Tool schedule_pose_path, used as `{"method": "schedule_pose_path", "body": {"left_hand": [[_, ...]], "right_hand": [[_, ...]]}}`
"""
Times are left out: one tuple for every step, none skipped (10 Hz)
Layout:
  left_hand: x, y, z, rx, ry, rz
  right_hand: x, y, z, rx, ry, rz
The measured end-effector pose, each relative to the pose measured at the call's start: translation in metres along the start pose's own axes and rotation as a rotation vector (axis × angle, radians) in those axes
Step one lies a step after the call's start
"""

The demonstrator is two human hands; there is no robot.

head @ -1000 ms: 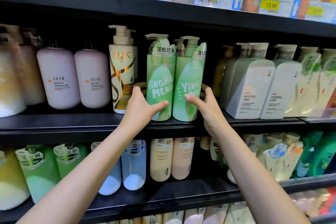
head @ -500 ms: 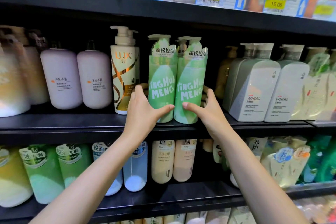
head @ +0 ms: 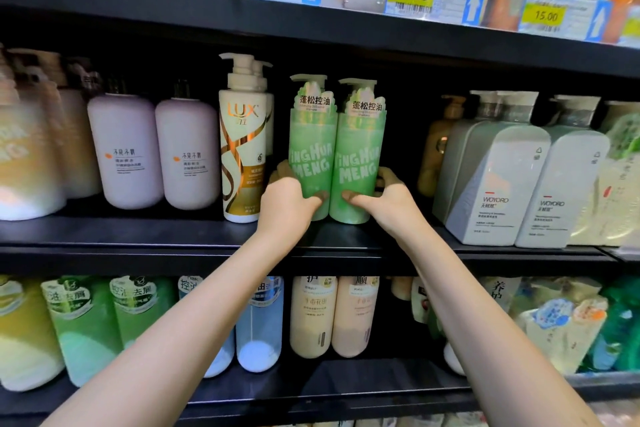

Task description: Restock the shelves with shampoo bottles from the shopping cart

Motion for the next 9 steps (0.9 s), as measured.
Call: {"method": "schedule_pose_path", "body": {"left_hand": [[-0.005, -0.004, -0.006, 0.020, 0.041, -0.009], [-0.008, -0.007, -0.011, 0.024, 0.053, -0.008], [-0.008, -0.009, -0.011, 0.055, 0.042, 0.010], [-0.007, -0.009, -0.009, 0.072, 0.054, 0.022], [-0.004, -0.008, -0.008, 0.035, 0.033, 0.052], [0.002, -0.002, -0.002, -0.048, -0.011, 0.064], [0.025, 0.002, 0.006, -0.050, -0.024, 0.070], [0.062, 0.003, 0.020, -0.050, 0.020, -0.059], [0.129, -0.016, 0.033, -0.178, 0.073, -0.218]], "right_hand": [[-0.001, 0.004, 0.000, -0.010, -0.001, 0.018], [-0.002, 0.007, -0.001, -0.006, -0.005, 0.022], [-0.003, 0.008, -0.002, 0.019, -0.008, 0.023], [-0.001, 0.008, -0.003, 0.044, -0.023, 0.032], [0.001, 0.006, -0.003, 0.077, -0.015, 0.030], [0.000, 0.006, -0.002, 0.109, 0.003, 0.009], [0.010, 0.000, 0.000, 0.169, 0.036, 0.016], [0.041, -0.016, 0.006, 0.310, 0.102, 0.157], [0.113, -0.019, 0.005, 0.341, 0.100, 0.404]]}}
Point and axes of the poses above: each hand's wrist, its own x-axis away from the middle knuckle, its own z-axis out of the back of the hand, y = z × x, the point moved 4 cm from there along -x, towards the middle knuckle, and after that the axes turned 10 degrees about -x, right-handed, at the moved point
